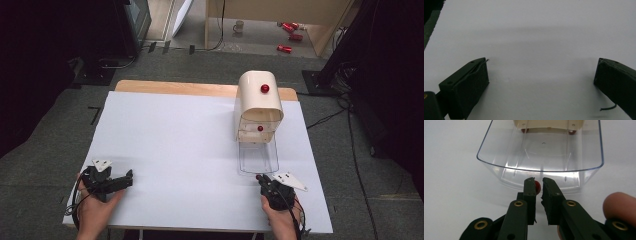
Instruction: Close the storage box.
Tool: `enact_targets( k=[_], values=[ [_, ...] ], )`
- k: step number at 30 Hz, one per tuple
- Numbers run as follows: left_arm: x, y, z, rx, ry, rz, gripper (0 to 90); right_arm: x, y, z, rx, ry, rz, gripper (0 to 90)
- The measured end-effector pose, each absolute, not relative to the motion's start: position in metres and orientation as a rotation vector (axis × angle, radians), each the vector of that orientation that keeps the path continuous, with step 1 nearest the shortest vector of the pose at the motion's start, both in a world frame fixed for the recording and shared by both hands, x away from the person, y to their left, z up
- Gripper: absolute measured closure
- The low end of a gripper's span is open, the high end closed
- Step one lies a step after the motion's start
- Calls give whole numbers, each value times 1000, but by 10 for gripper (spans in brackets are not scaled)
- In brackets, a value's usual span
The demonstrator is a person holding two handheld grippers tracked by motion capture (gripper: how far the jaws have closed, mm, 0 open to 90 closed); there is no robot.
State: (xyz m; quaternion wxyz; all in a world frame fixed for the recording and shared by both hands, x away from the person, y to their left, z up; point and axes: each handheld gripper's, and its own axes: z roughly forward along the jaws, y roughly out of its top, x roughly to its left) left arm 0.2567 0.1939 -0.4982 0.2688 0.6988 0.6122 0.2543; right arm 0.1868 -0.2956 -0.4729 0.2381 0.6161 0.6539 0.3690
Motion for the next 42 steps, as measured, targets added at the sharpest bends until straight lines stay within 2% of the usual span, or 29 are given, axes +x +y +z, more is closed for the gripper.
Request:
enact_targets(
  k=[8, 21, 42],
  values=[
    [257, 194, -498, 1885, 1650, 686, 0, 191, -288, -482, 1702, 1804, 979, 737],
    [257, 194, -498, 1885, 1650, 686, 0, 195, -284, -486, 1700, 1770, 968, 744],
    [257, 194, -498, 1885, 1651, 686, 0, 209, -287, -467, 1680, 1778, 1005, 744]
  ],
)
